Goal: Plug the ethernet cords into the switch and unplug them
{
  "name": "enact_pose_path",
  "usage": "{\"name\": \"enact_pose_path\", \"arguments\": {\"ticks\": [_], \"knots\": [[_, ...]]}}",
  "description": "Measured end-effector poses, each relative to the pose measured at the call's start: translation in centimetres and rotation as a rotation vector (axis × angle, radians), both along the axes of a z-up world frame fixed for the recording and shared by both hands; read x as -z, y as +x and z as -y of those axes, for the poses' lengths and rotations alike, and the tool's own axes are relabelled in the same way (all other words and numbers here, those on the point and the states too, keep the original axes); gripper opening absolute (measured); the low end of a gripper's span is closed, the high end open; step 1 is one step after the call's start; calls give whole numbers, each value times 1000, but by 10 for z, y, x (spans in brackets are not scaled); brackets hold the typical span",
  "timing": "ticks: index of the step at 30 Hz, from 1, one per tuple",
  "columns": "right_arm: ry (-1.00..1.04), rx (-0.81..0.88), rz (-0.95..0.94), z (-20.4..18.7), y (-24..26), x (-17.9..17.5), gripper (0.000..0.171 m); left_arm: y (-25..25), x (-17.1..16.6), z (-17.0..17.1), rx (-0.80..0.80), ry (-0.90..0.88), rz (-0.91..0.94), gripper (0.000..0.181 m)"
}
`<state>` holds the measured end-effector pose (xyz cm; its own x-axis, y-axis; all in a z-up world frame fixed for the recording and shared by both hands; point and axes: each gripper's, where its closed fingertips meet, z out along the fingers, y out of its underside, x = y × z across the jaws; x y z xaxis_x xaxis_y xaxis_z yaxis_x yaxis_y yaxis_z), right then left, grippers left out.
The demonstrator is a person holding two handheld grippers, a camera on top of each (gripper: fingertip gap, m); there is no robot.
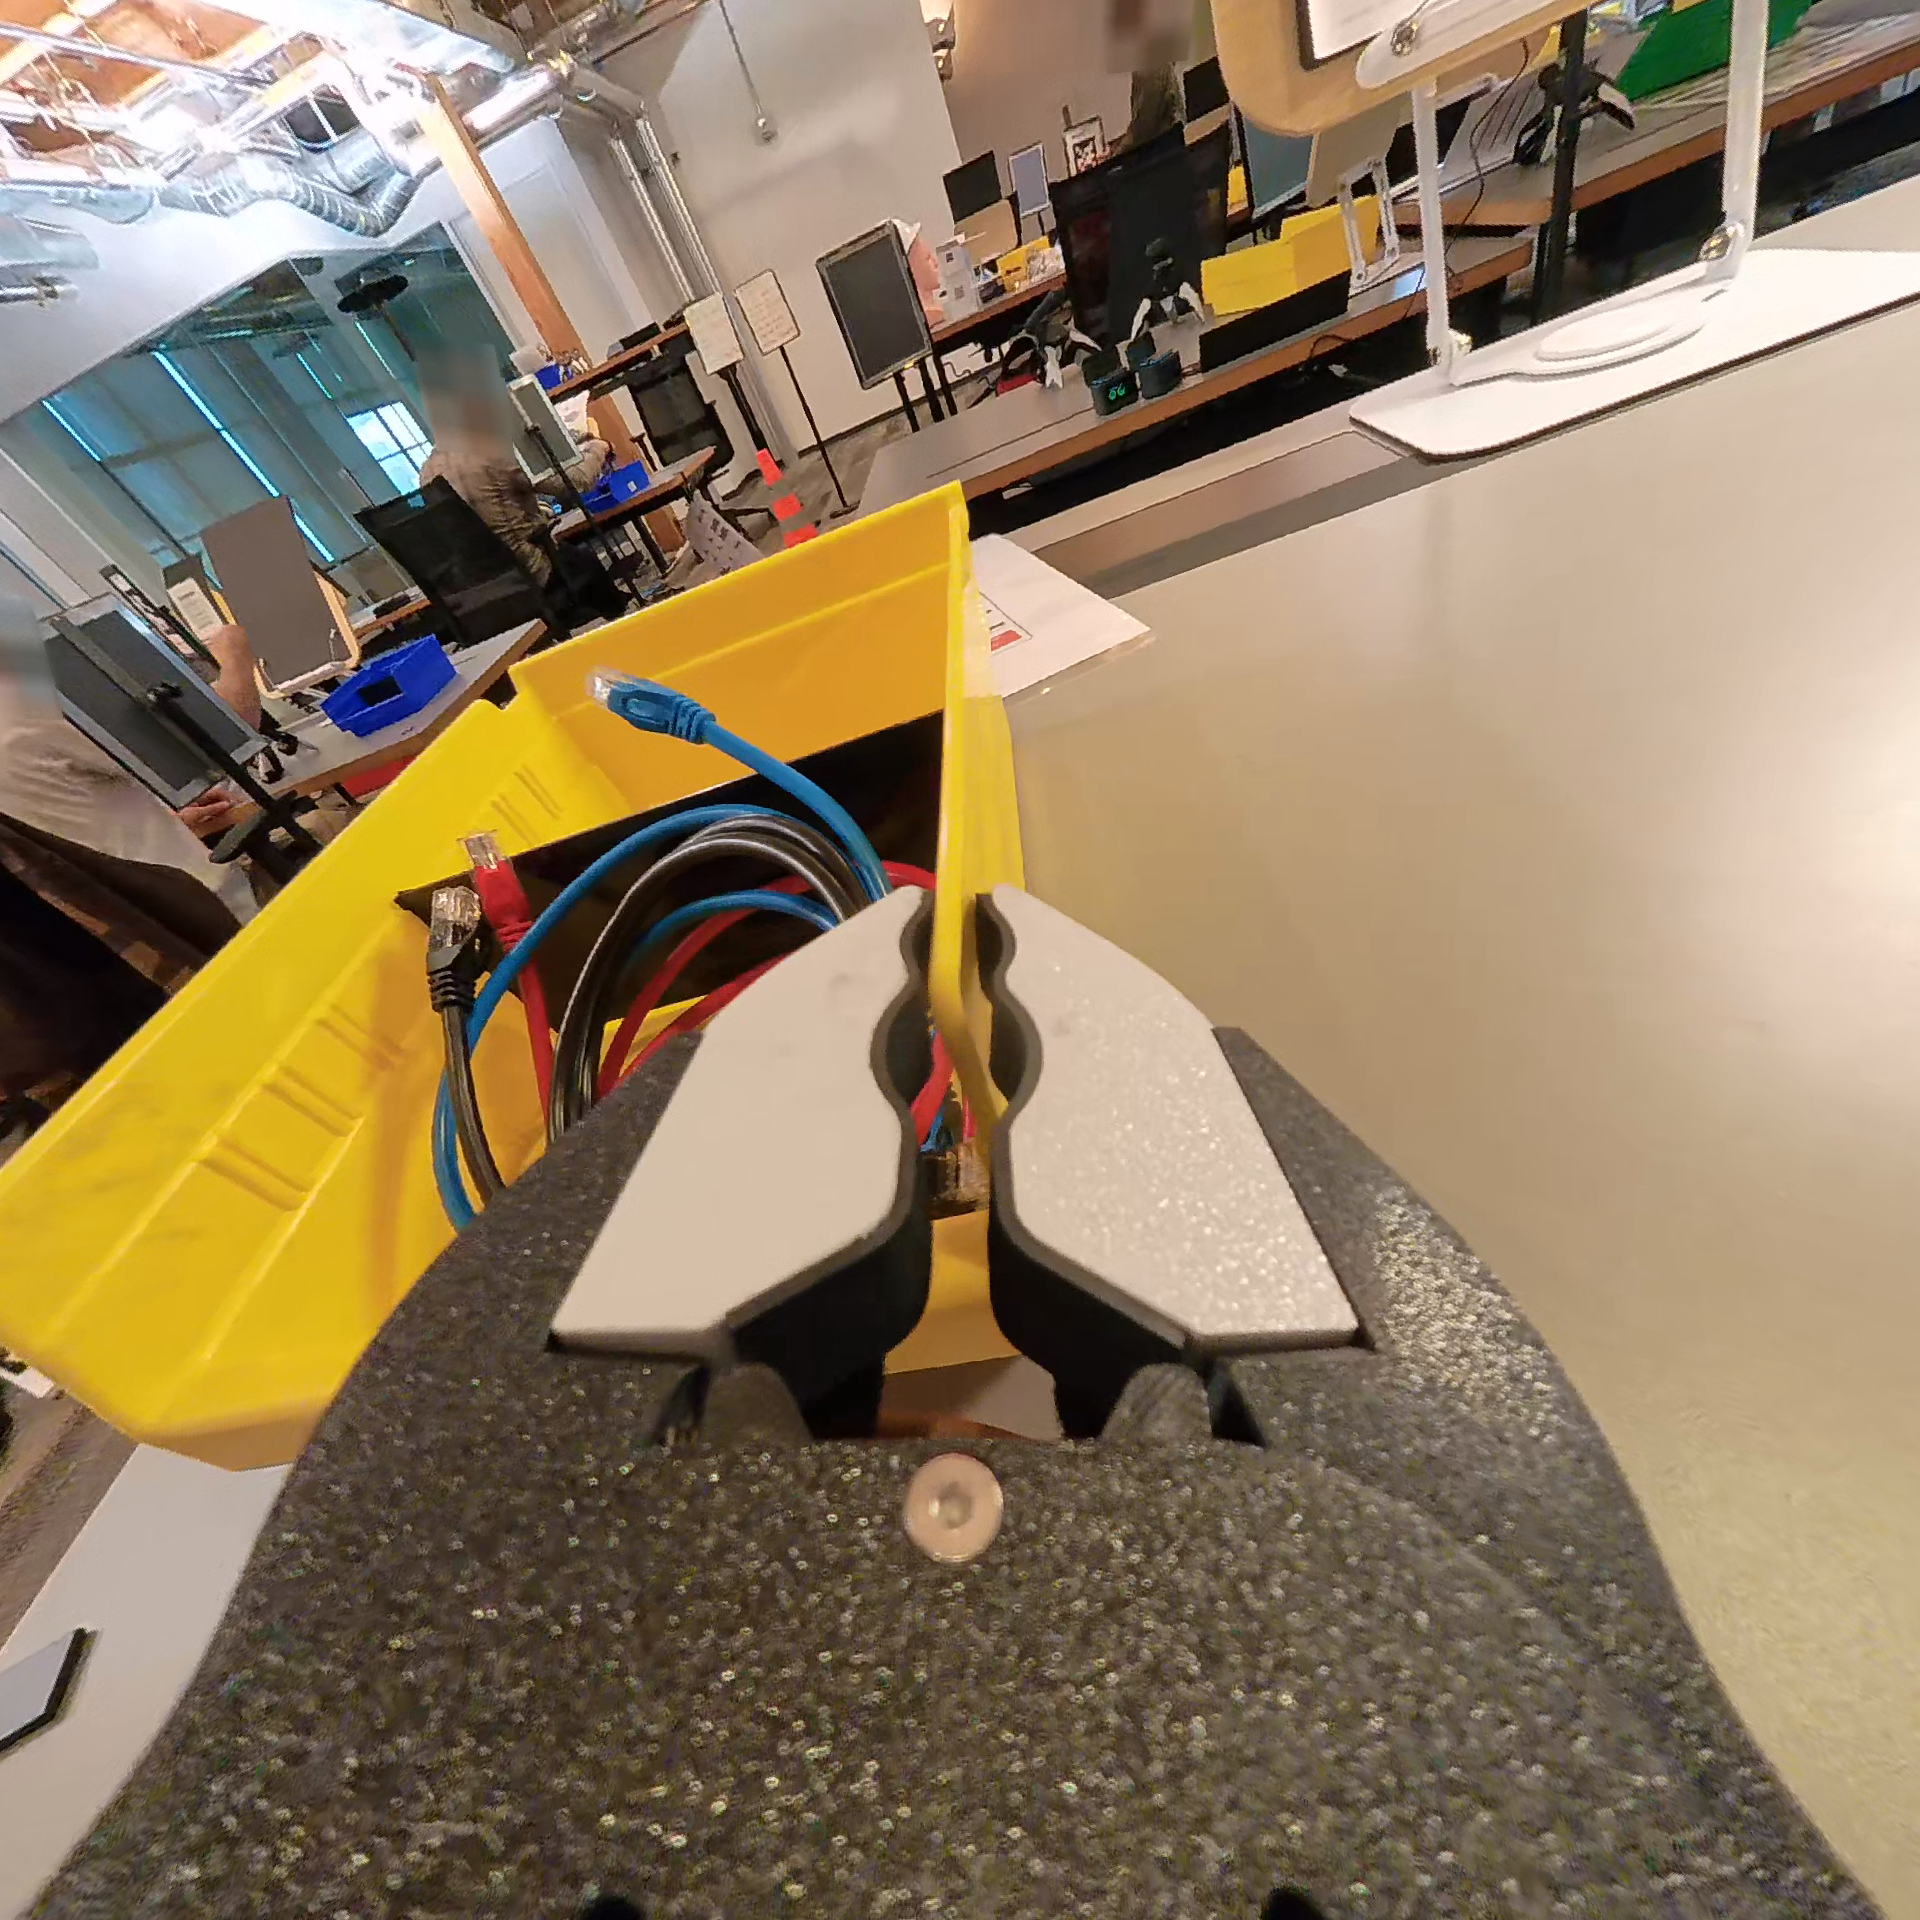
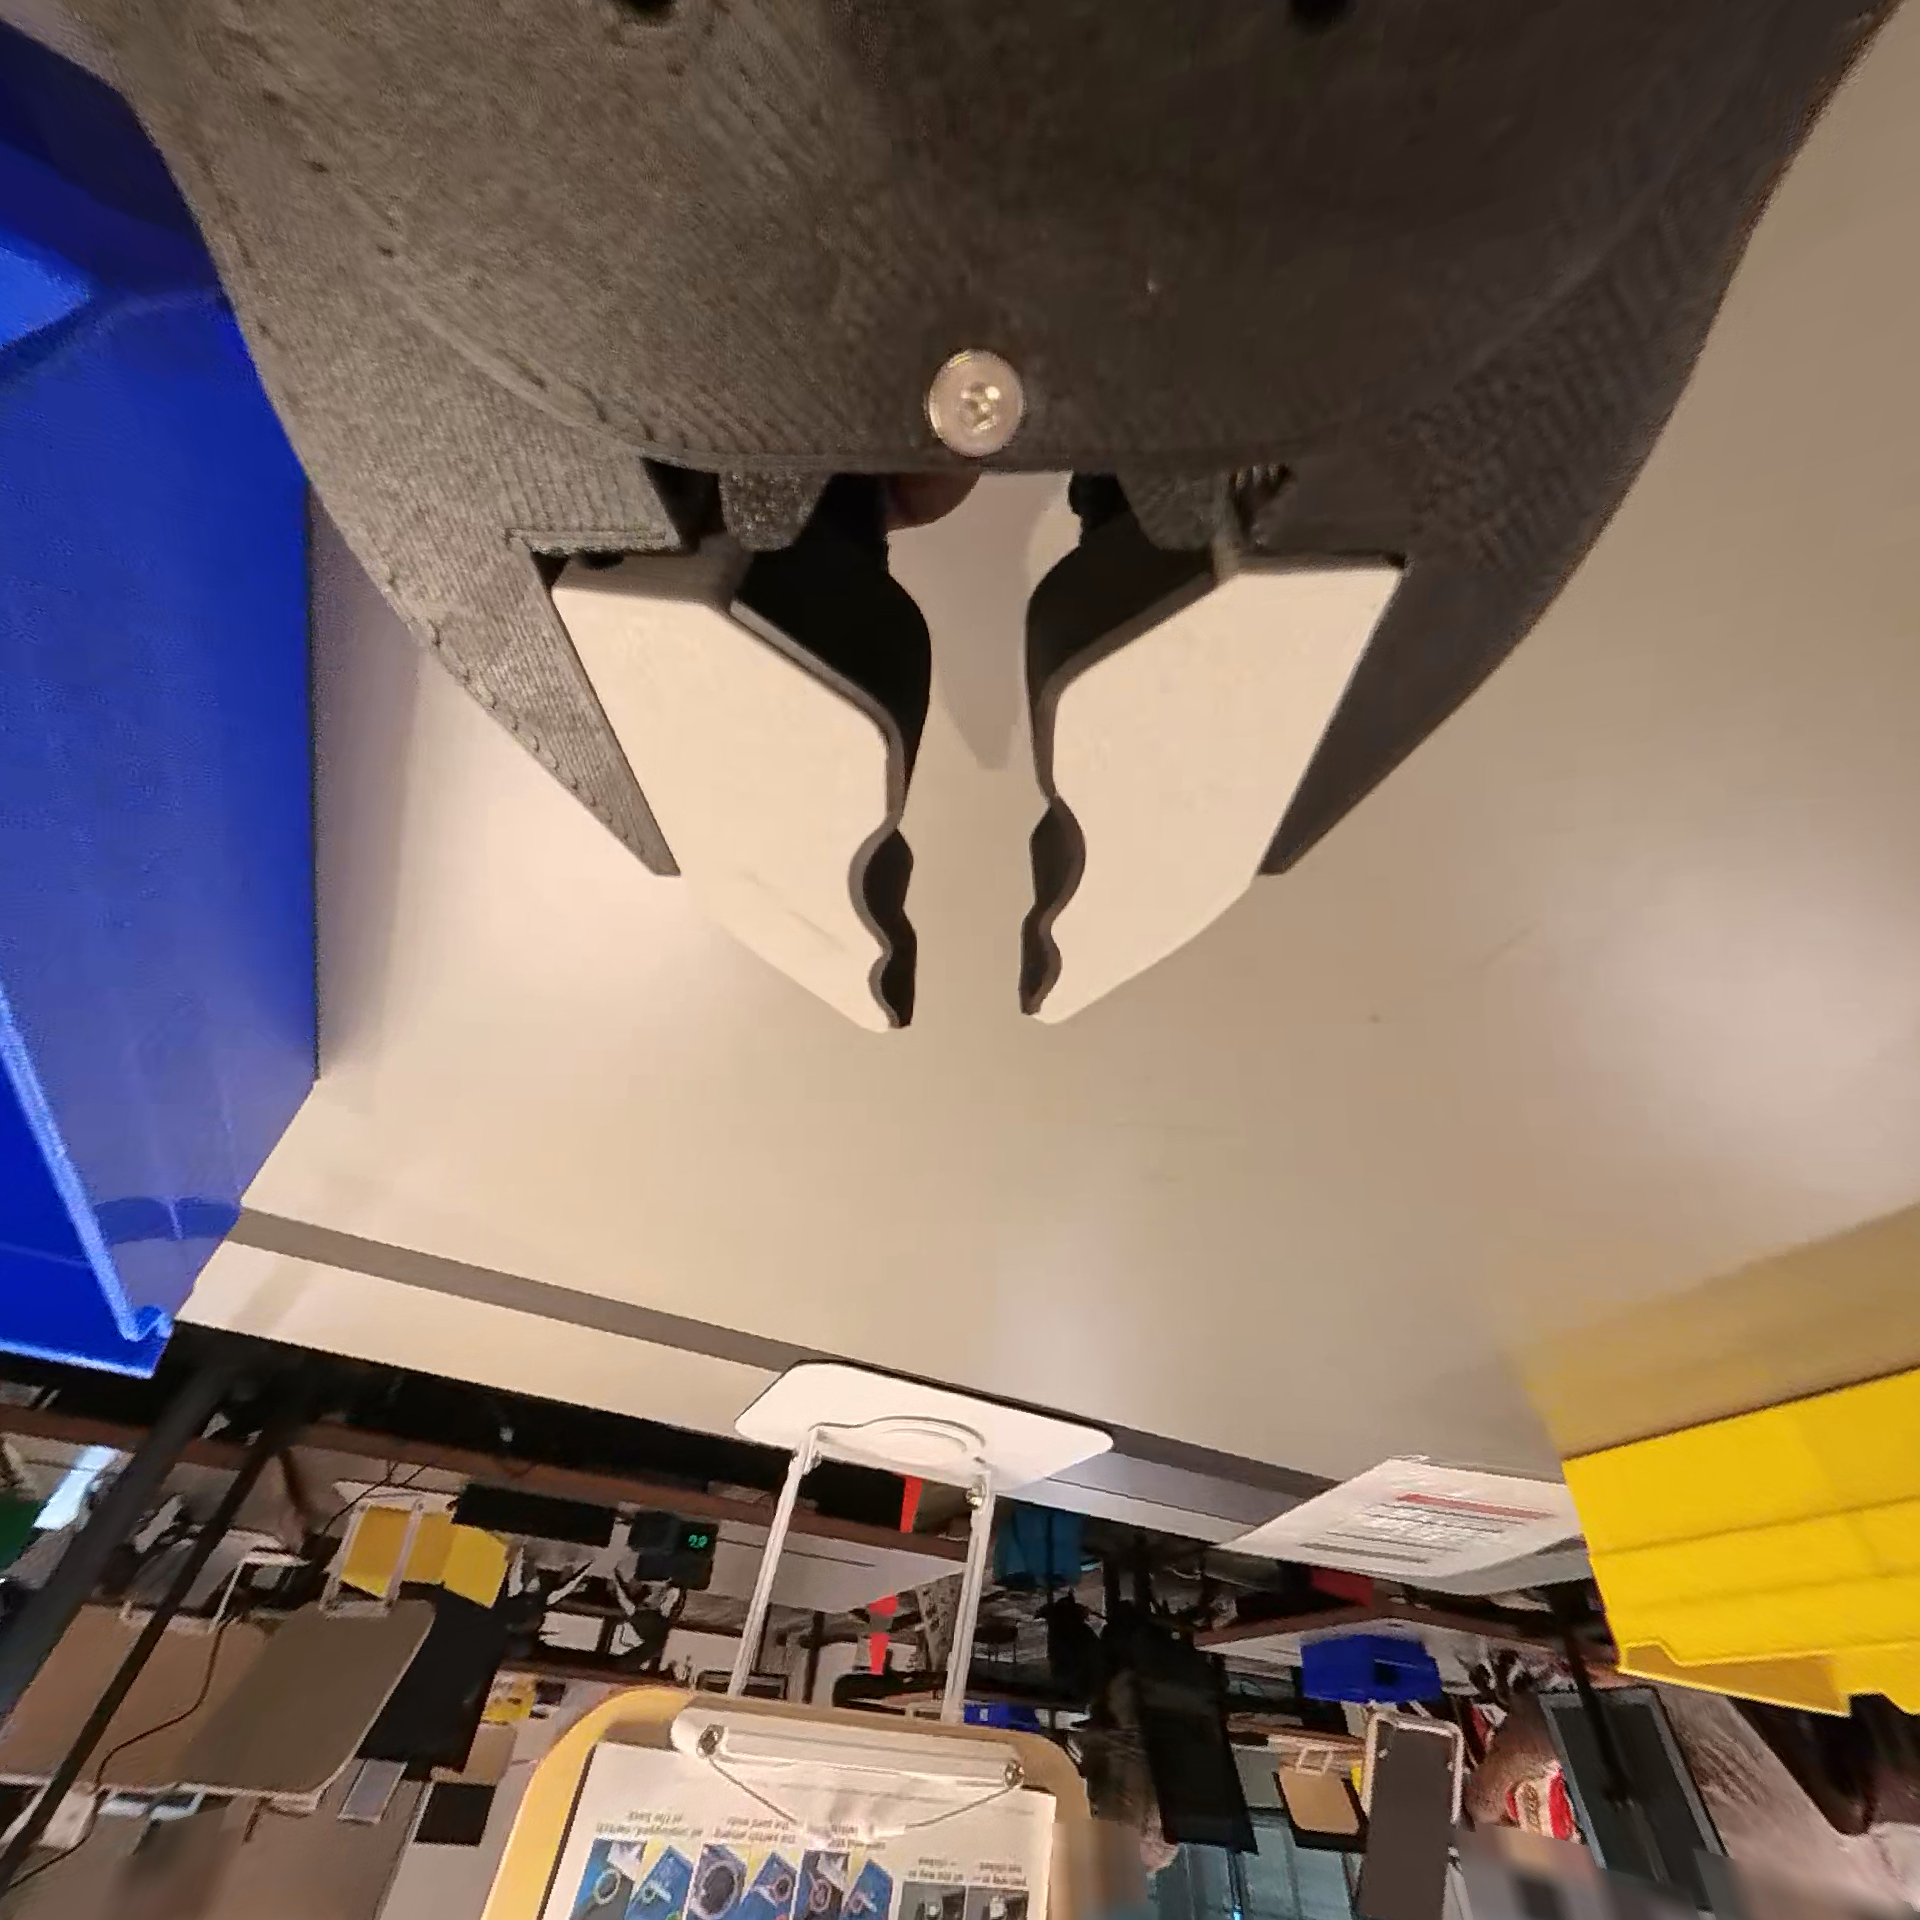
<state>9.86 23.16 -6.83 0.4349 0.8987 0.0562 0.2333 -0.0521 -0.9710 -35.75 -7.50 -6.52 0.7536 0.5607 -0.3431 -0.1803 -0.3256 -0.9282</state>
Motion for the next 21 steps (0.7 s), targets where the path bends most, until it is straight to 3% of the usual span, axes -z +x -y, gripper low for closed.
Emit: {"name": "enact_pose_path", "arguments": {"ticks": [3, 5, 8, 10, 13, 16, 21], "knots": [[6, -15, 19, 3, -2, 2, 22, 2, 0, -1, 6, -2, -12, 8], [19, -29, 33, 5, -4, 3, 23, 13, -4, -3, 73, 14, -40, 29], [23, -37, 47, 7, -6, 5, 24, 32, -28, 6, 167, 208, -13, 40], [17, -39, 60, 6, -7, 7, 25, 34, -44, 20, 215, 377, 118, 42], [15, -41, 80, 7, -8, 10, 25, 1, -55, 43, 134, 480, 319, 42], [23, -41, 101, 7, -10, 12, 26, -37, -43, 46, 45, 388, 563, 52], [46, -39, 127, 8, -12, 14, 26, -62, -11, 5, 85, 209, 932, 72]]}}
